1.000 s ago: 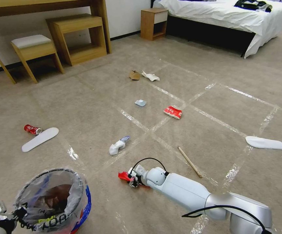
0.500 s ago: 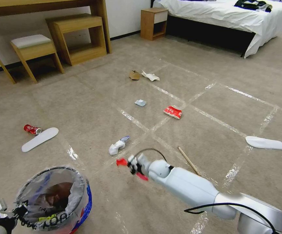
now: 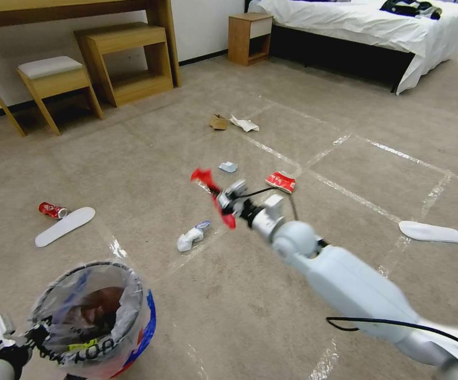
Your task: Pick up the trash bin and place the garbage on the floor into it.
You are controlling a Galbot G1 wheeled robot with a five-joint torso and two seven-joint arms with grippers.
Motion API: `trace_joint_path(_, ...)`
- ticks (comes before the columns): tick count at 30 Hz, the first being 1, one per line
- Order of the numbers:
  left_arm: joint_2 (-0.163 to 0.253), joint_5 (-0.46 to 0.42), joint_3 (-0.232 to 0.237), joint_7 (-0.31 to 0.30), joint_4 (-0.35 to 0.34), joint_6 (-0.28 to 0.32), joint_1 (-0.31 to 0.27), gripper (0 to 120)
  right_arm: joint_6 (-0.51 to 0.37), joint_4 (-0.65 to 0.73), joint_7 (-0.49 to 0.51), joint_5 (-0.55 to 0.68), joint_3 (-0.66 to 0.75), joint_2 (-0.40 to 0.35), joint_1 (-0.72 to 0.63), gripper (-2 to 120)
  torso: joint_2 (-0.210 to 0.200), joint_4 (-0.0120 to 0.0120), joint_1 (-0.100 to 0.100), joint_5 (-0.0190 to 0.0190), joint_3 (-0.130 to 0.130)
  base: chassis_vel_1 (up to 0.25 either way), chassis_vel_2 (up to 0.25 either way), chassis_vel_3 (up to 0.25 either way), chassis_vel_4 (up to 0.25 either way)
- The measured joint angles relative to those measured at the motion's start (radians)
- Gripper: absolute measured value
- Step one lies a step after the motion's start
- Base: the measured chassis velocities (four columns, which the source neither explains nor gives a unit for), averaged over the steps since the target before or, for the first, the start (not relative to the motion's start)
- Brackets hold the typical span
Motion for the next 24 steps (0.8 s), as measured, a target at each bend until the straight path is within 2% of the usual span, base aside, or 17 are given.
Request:
trace_joint_path(3,-0.003,-0.003,0.034,0.004,0.0,0.0,-0.023,0,0.071,0.085,-0.02,0.042,0.048,-0.012,-0.036,0,0.0,0.0001,0.0,-0.0002,0.0,0.0,0.0,0.0,0.0)
trace_joint_path(10,-0.012,-0.014,0.074,0.011,0.013,0.005,-0.067,0,0.093,0.188,-0.033,0.106,0.04,0.004,-0.066,0,0.0,0.0,0.0,-0.0002,0.0,0.0,0.0,0.0,0.0)
trace_joint_path(15,-0.013,-0.011,0.085,0.03,0.035,0.005,-0.093,0,0.089,0.22,-0.063,0.196,-0.077,0.056,-0.011,0,0.0,0.0004,0.0,-0.0006,0.0,0.0,0.0,0.0,0.0)
trace_joint_path(24,-0.021,-0.008,0.108,0.047,0.073,0.005,-0.142,0,0.096,0.148,-0.107,0.207,-0.268,0.189,0.086,0,0.0,0.0003,0.0,-0.0006,0.0,0.0,0.0,0.0,0.0)
